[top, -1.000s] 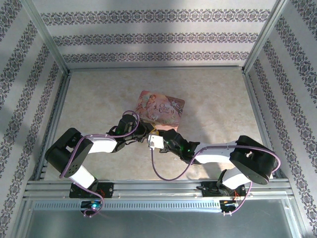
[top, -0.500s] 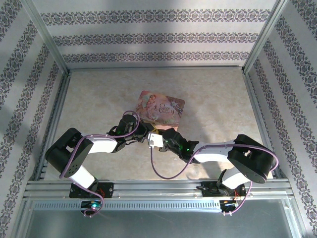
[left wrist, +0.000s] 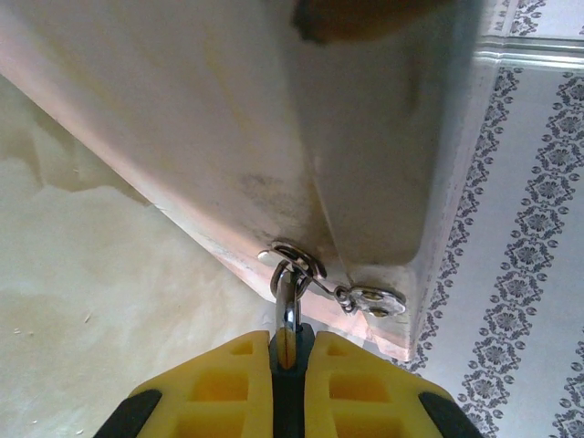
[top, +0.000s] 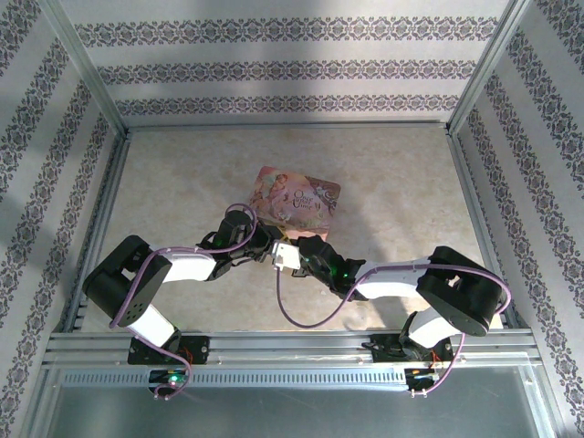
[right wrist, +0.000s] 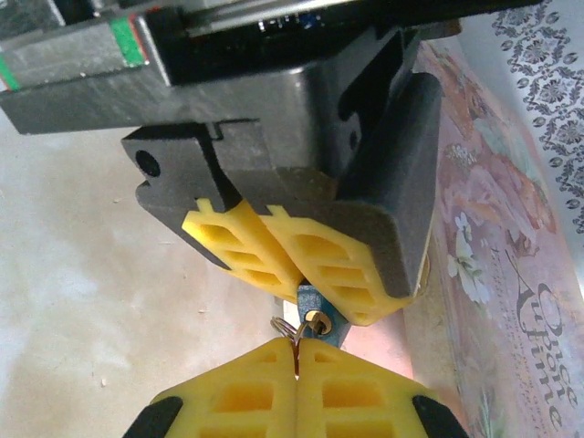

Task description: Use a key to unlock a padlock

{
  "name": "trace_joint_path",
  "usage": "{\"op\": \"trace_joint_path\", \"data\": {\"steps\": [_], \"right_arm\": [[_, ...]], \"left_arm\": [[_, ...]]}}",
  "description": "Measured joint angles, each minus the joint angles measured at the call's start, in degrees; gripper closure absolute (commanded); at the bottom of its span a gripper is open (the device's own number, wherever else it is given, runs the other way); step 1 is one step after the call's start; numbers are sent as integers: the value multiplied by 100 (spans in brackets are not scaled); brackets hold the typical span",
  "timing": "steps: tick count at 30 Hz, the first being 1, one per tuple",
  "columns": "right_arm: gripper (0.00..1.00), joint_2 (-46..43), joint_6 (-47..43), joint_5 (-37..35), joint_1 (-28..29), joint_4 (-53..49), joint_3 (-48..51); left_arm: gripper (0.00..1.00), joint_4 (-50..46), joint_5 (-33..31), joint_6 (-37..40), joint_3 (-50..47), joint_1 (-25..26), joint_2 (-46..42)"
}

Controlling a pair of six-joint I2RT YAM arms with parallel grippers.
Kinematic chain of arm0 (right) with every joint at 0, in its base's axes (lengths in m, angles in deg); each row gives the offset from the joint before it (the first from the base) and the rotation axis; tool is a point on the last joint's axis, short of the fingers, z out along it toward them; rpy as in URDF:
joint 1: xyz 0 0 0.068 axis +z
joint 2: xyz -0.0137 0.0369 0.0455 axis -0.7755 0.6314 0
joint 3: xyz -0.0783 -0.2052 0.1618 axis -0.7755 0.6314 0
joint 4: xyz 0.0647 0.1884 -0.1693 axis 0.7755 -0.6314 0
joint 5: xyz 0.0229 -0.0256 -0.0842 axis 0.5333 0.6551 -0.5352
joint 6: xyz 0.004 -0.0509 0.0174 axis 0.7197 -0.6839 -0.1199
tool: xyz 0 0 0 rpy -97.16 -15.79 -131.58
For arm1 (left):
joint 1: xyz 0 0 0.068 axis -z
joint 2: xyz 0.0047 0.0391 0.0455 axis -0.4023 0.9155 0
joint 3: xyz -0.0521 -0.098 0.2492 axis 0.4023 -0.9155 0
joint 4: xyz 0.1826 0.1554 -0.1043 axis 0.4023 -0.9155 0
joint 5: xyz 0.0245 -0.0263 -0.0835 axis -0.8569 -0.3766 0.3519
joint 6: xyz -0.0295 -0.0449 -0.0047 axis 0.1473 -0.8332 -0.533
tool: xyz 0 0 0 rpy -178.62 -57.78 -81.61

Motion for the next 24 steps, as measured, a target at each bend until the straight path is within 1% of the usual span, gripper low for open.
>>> {"op": "trace_joint_path", "data": {"steps": [5, 11, 18, 24], "right_arm": [[100, 0, 369, -72, 2, 85, 4], [100, -7, 1257, -79, 2, 153, 7], [100, -7, 2704, -85, 4, 243, 13], [100, -7, 4061, -101, 4, 562, 149]], "left_arm": [[100, 0, -37, -22, 44, 0, 0], [100, 11, -68, -28, 70, 0, 0], [100, 42, -96, -63, 70, 0, 2], [100, 74, -101, -63, 70, 0, 2]]}}
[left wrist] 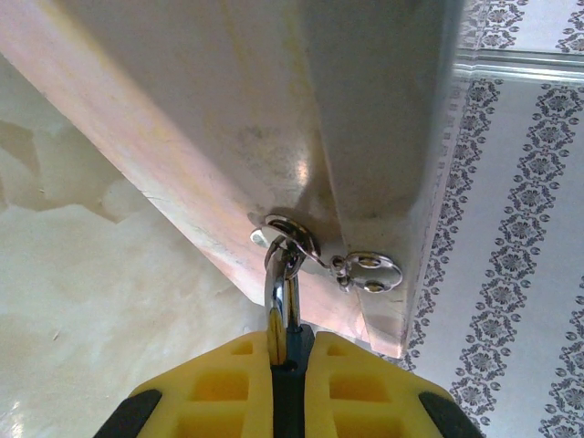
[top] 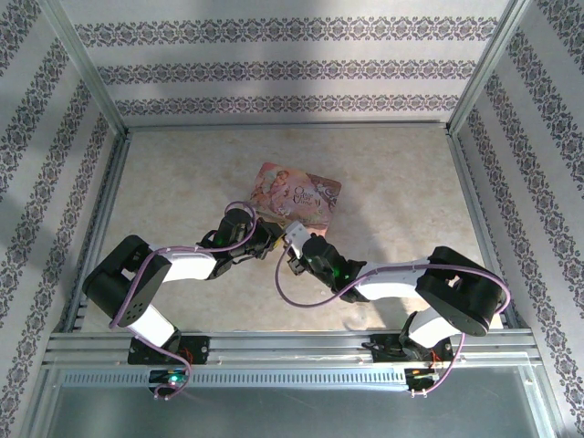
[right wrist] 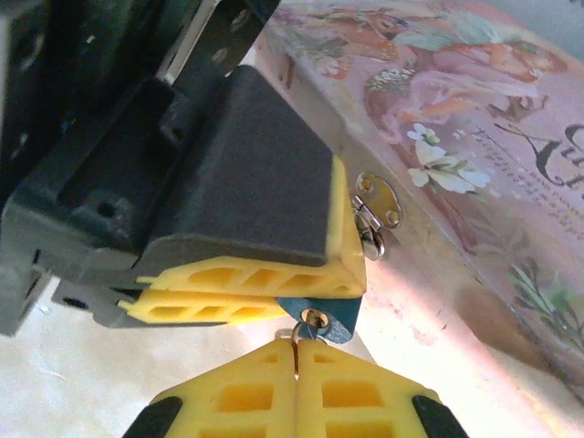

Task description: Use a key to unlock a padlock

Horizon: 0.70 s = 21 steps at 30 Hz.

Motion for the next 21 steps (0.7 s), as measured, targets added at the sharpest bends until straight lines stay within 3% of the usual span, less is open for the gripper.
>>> {"op": "trace_joint_path", "data": {"steps": [11, 20, 21], "right_arm": [[100, 175, 2232, -35, 4, 417, 42], [100, 284, 2728, -44, 13, 710, 85], [93, 273, 2741, -48, 13, 732, 107]], "left_arm": [[100, 92, 2, 2, 0, 24, 188], [100, 98, -66, 4, 0, 66, 221], [100, 101, -63, 9, 0, 68, 221]]}}
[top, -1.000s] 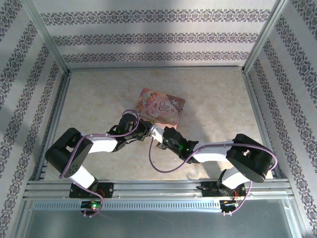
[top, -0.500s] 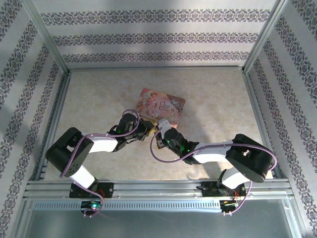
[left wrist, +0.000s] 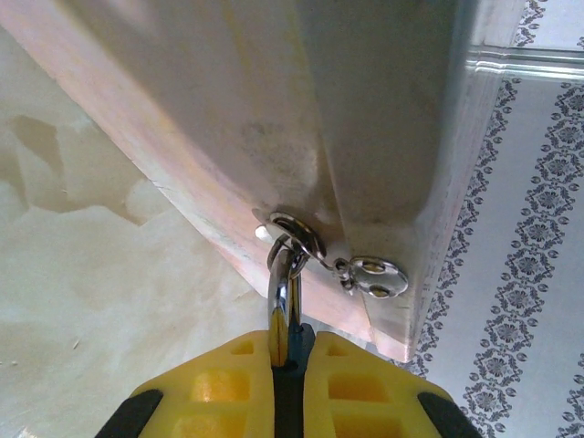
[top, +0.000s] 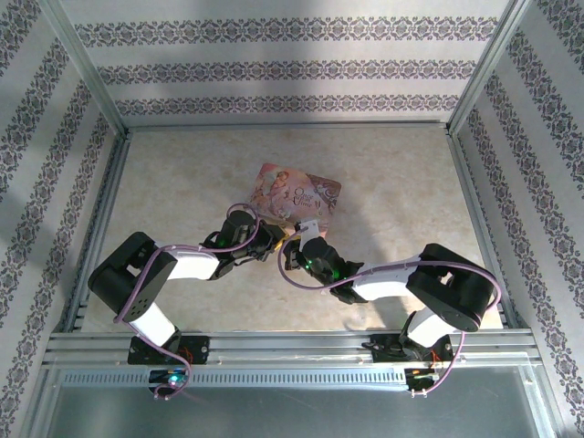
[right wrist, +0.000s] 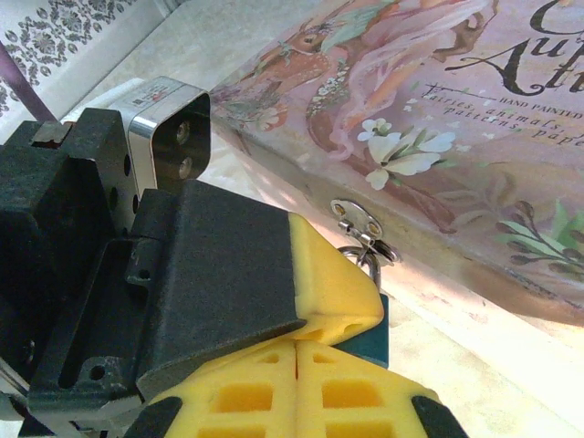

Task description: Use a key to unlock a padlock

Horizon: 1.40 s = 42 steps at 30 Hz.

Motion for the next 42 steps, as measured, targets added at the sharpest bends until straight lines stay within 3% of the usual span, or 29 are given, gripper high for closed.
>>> {"op": "trace_joint_path", "data": {"steps": [4, 15, 28, 42], "right_arm": [[61, -264, 9, -90, -2, -61, 162], [28, -2159, -450, -299, -170, -1556, 262], [15, -2715, -442, 815, -1150, -3228, 48], [11, -1921, -291, 1742, -1482, -3602, -756]], "left_arm": [[100, -7, 24, 98, 0, 39, 0], [100, -466, -7, 791, 17, 48, -138], [98, -1493, -348, 1982, 319, 201, -310], [74, -1502, -505, 2299, 367, 271, -94]]}}
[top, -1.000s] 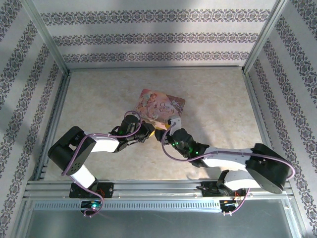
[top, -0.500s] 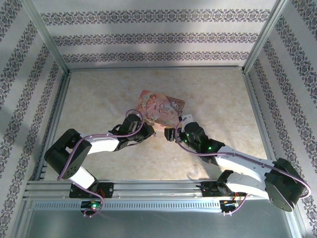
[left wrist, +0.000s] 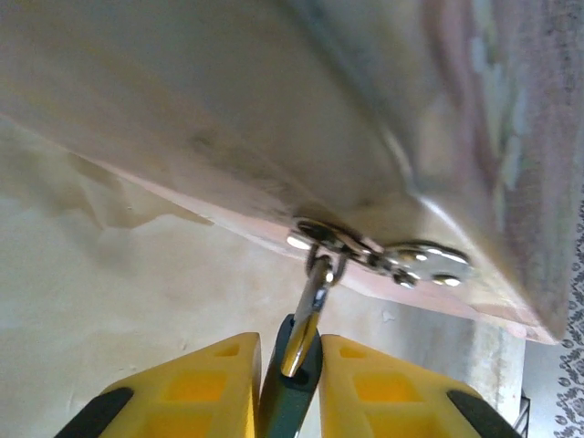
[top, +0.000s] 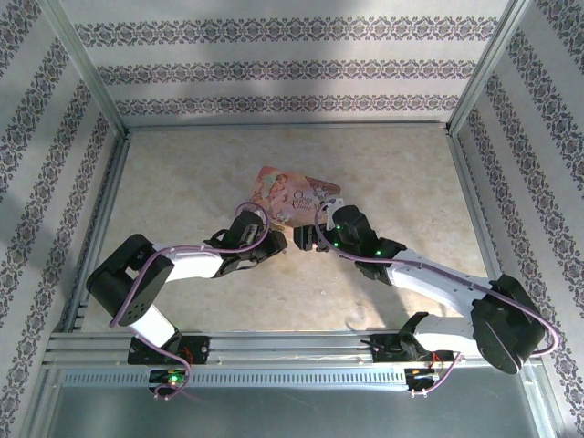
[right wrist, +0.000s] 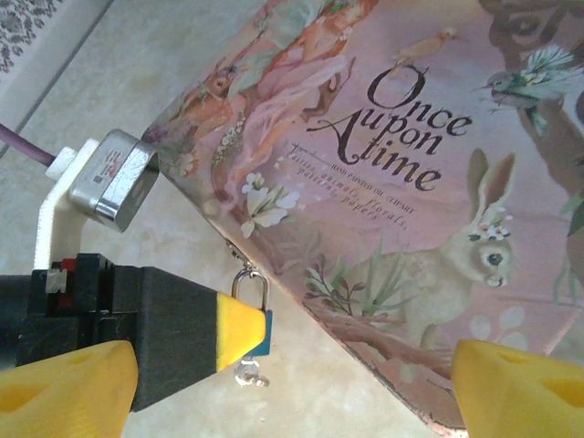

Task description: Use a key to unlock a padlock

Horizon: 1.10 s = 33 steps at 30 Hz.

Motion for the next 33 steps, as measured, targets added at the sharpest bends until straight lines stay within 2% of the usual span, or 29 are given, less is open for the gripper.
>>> {"op": "trace_joint_path", "data": {"steps": [23, 27, 33], "right_arm": [[10, -44, -13, 98, -186, -275, -111], [9, -160, -17, 98, -186, -374, -111], [2, -319, -20, 160, -273, -538, -111]], "left_arm": [[67, -9, 31, 466, -59, 2, -57], [56, -291, -127, 713, -59, 2, -549], [30, -1373, -796, 1327, 81, -17, -1847]]}}
